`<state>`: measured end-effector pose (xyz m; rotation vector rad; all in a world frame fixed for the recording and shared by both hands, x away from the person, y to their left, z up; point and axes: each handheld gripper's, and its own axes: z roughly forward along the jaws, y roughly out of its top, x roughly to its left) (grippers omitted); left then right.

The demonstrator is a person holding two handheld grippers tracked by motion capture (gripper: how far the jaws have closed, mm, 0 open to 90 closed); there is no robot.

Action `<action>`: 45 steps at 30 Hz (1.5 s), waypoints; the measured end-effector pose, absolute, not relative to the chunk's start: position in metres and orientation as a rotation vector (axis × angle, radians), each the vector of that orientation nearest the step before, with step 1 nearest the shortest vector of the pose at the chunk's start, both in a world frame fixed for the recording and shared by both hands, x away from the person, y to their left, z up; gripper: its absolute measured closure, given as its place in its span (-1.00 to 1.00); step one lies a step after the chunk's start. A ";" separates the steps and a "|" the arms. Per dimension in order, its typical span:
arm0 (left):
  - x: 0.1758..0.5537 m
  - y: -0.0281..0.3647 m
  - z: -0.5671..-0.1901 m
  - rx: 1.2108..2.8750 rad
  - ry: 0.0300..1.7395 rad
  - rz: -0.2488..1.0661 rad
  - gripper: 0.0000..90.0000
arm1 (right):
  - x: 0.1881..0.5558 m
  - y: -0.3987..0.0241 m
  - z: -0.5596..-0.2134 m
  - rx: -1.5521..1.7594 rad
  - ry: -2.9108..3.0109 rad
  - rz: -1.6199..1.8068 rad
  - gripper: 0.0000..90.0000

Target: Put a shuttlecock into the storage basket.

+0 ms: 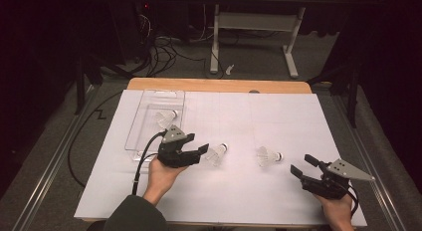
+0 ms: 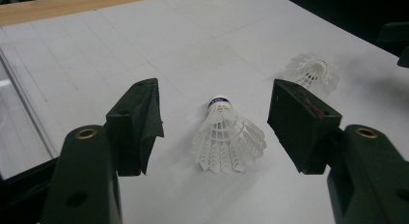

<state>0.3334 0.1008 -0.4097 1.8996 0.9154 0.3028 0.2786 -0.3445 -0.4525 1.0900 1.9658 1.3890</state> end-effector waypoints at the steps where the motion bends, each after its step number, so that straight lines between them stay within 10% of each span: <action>1: 0.334 0.100 -0.410 1.900 0.915 0.302 -0.19 | 0.279 -0.345 -0.452 1.090 1.966 1.389 -0.32; 45: 0.353 0.077 -0.401 1.967 0.950 0.214 -0.21 | 0.279 -0.344 -0.453 1.085 1.971 1.387 -0.32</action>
